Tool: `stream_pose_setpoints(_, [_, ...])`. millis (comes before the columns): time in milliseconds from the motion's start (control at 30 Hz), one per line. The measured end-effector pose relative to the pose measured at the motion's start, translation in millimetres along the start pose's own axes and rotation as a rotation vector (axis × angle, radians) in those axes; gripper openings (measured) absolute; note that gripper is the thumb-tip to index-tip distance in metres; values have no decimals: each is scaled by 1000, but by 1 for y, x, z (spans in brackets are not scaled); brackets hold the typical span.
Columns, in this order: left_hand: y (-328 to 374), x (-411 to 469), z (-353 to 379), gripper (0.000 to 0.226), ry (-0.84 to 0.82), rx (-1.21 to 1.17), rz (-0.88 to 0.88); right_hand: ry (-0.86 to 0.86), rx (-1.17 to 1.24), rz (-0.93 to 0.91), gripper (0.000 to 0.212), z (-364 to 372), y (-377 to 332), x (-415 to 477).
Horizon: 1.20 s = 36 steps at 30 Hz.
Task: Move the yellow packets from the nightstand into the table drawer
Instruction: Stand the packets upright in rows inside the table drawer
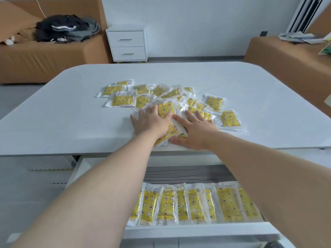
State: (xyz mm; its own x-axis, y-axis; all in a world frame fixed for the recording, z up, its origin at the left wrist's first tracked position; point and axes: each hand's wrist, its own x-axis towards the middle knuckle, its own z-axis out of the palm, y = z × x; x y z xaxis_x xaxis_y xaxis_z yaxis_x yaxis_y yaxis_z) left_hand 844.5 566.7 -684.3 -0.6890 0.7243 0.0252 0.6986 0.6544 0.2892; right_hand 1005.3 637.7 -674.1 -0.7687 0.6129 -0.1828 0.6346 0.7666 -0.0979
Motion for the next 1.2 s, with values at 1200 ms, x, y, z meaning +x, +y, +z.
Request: stream_pose_setpoints(1200, [7, -82, -31, 82, -98, 121, 247, 124, 86, 421, 75, -24, 13, -59])
